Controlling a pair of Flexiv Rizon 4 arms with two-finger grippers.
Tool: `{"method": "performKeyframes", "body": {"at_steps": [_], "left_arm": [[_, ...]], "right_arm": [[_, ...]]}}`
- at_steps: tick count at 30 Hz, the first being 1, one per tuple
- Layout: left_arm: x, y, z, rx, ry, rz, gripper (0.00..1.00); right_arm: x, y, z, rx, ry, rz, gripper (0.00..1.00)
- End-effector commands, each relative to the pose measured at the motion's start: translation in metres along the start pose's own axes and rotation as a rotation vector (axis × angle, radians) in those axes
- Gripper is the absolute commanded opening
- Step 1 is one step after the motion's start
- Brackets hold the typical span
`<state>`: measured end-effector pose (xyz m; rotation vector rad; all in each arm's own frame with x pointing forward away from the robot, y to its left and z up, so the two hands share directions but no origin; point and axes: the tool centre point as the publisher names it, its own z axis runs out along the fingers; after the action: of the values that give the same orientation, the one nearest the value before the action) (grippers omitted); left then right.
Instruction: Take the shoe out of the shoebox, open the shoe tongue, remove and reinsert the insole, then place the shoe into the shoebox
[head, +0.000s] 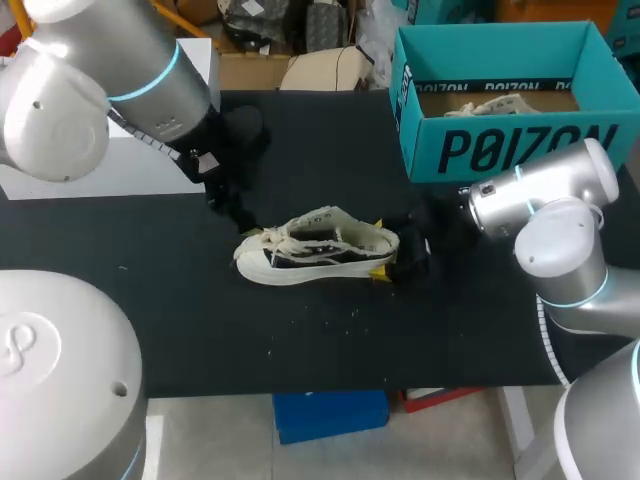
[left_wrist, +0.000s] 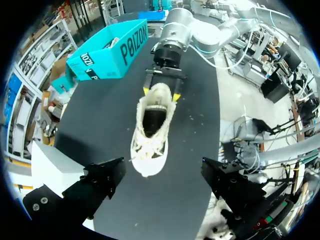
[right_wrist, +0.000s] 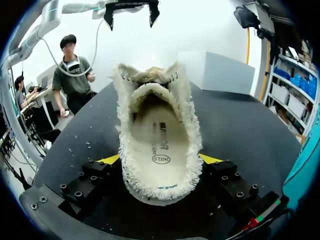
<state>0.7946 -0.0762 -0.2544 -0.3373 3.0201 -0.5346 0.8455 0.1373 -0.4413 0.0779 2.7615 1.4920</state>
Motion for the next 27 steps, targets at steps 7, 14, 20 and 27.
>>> {"method": "performKeyframes", "body": {"at_steps": [7, 14, 20, 27], "left_arm": [[-0.004, -0.008, 0.004, -0.099, 0.005, -0.001, 1.0], [-0.015, -0.023, 0.012, -0.132, 0.027, -0.291, 1.0], [-0.023, -0.039, 0.024, -0.361, -0.025, -0.676, 1.0], [-0.026, -0.038, 0.033, -0.71, -0.029, -1.194, 1.0]], "right_arm": [[0.0, 0.0, 0.003, 0.003, -0.002, 0.002, 0.0], [0.0, 0.0, 0.003, 0.003, -0.002, 0.002, 0.0], [0.0, 0.0, 0.003, 0.003, -0.002, 0.002, 0.0], [0.0, 0.0, 0.003, 0.003, -0.002, 0.002, 0.0]]}}
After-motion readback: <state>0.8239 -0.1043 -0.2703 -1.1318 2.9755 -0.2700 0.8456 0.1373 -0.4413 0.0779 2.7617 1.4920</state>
